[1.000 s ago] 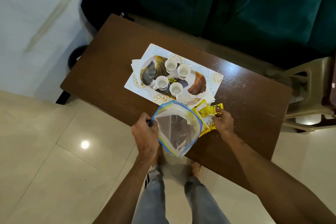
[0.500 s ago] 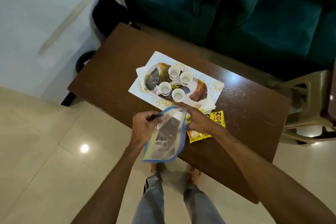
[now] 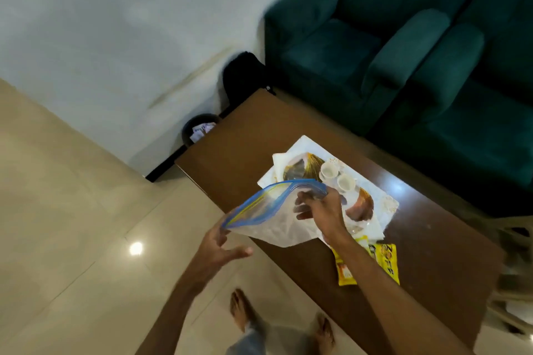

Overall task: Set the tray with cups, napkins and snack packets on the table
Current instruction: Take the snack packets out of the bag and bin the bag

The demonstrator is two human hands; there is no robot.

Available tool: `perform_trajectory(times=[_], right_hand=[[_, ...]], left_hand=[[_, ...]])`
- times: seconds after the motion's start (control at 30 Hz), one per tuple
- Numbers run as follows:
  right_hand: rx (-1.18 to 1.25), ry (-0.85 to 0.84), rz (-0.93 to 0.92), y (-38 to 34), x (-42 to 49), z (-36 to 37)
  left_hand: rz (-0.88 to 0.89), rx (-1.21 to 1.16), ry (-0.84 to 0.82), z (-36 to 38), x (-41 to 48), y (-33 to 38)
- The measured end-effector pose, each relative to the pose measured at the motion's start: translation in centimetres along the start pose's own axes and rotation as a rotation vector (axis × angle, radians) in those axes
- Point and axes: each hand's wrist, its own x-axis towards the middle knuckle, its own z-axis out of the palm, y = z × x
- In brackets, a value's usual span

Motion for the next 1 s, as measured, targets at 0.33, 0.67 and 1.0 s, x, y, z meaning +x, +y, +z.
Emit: perform_trajectory(times=[0.33, 0.67, 1.0], right_hand=[[0.025, -0.19, 0.06, -7.9, 2.8, 17.0], [-0.238, -0.382, -0.117, -10.7, 11.0, 30.4], [-0.411, -0.16, -0.231, -10.8, 22.7, 43.8]], left_hand=[[0.143, -0.244, 0.548, -13.8, 4.5, 5.1], [0.125, -0.278, 0.566, -27.2, 14.8, 10.3], [0.026, -0.222, 0.349, -36.7, 28.1, 13.7]])
